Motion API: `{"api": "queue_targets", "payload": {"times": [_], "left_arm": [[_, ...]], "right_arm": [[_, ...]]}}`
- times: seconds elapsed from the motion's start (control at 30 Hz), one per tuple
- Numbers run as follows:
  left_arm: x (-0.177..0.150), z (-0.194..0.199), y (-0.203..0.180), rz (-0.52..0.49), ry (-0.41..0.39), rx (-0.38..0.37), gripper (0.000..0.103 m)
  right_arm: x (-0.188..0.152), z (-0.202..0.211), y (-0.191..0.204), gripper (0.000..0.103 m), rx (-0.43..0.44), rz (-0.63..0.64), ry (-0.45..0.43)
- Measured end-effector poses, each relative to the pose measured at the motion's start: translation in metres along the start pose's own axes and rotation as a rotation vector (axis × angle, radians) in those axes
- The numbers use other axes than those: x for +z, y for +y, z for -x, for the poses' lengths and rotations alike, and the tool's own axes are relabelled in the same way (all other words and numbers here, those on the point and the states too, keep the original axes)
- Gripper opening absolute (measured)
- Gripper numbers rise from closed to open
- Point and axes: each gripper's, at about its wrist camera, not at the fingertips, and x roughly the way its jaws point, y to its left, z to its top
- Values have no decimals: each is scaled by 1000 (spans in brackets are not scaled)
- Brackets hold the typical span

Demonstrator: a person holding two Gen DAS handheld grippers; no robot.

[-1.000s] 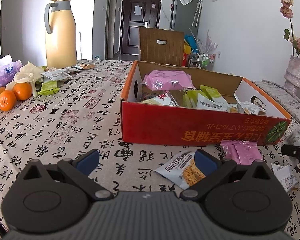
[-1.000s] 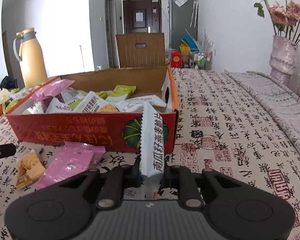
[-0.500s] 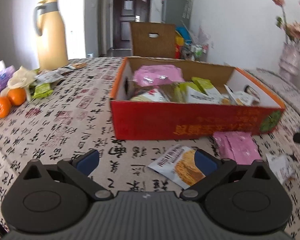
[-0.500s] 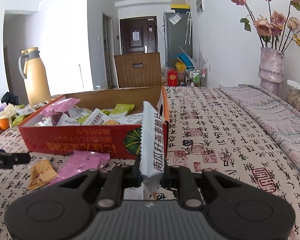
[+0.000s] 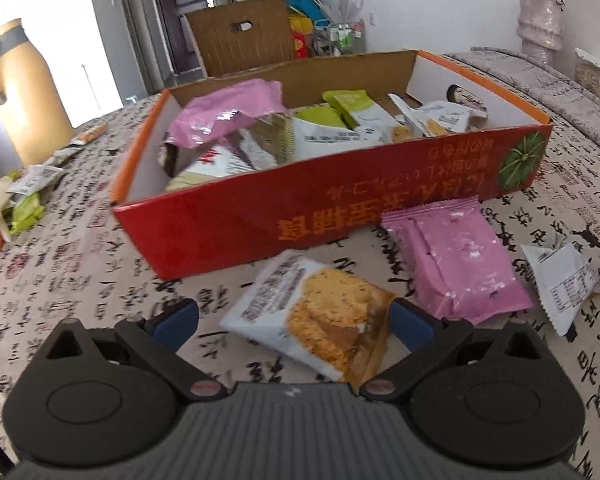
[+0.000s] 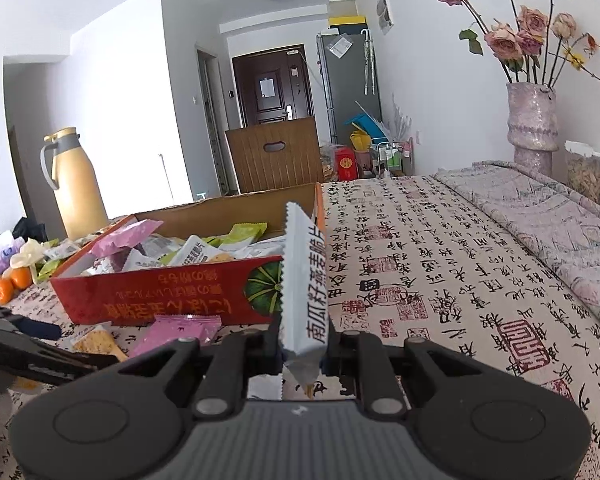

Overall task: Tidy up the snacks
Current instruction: 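Grasp another cracker packet with the left gripper while the right gripper holds its packet, then carry both cracker packets over the cardboard box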

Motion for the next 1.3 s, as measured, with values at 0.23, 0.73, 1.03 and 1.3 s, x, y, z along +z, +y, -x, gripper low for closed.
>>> {"api": "queue_targets", "payload": {"times": [0.23, 0.73, 1.03, 1.3], "left_arm": [[3, -8, 6, 52, 8, -88, 96], [-4, 8, 9, 62, -34, -86, 51], [-11, 20, 11, 79, -90, -36, 48], [-11, 40, 15, 116, -158, -26, 48]], "right_arm": [[-2, 2, -4, 16, 19, -15, -2], [-5, 7, -3, 16, 25, -17, 3], [-7, 12, 4, 16, 36, -5, 4], [-3, 16, 12, 16, 49, 12, -6]]}}
